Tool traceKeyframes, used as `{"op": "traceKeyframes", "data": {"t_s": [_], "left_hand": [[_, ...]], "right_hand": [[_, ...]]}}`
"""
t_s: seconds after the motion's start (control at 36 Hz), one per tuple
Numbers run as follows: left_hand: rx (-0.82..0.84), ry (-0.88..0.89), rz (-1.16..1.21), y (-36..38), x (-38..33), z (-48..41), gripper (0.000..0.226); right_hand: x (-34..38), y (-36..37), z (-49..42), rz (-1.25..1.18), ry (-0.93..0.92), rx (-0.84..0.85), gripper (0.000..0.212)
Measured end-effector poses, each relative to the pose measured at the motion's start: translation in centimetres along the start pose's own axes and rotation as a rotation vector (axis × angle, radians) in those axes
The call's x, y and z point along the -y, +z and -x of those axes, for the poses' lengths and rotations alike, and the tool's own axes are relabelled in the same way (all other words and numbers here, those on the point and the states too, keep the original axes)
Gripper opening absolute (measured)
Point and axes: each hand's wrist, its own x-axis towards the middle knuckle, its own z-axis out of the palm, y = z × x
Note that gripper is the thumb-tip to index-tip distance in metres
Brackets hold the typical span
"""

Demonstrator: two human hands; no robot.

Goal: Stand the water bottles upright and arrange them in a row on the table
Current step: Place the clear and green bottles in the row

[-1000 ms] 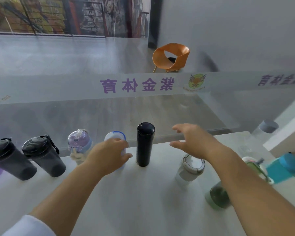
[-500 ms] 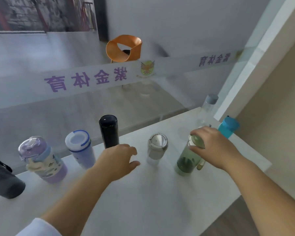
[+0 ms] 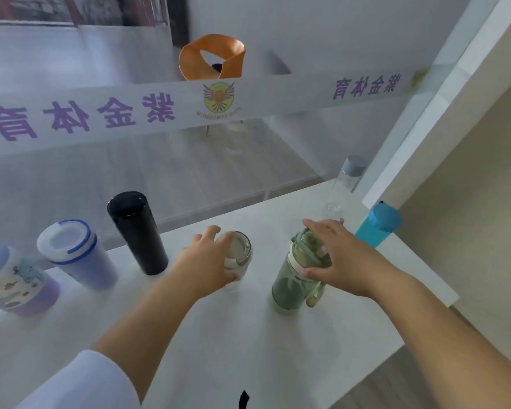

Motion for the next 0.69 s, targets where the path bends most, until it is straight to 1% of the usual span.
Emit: {"op": "traceKeyframes", "data": {"t_s": [0.08,0.17,0.28,0.36,0.53,0.69], "left_hand": [[0.034,-0.042,0.028,0.6,-0.5,-0.8,0.073],[0.054,-0.066,0.045,1.2,-0.9,-1.7,0.071],[0.035,-0.102,0.056,1.7,-1.0,-2.7,0.068],[0.040,-0.127,0.102,2.0,-0.9,-3.1,0.073],[0.011,-0.166,0.171,2.0,-0.4,-4.2,0.072],[-0.023,-0.235,0.194,1.1,0.7,-5.5,0.072]], "right_hand": [[-0.7,0.1,-1.1,-0.049,-0.036,0.046,0.087],[-1.1,0.0,-2.0,-0.044,-0.073,0.062,0.083],[-1.5,-0.3,-3.1,-0.030,-0.126,0.064,0.077],[-1.8,-0.6,-3.9,-0.037,-0.158,0.066,0.077],[-2.0,-1.2,-6.1,-0.027,-0.203,0.056,0.076],[-1.4,-2.0,-8.5,-0.003,-0.303,0.042,0.076]]}}
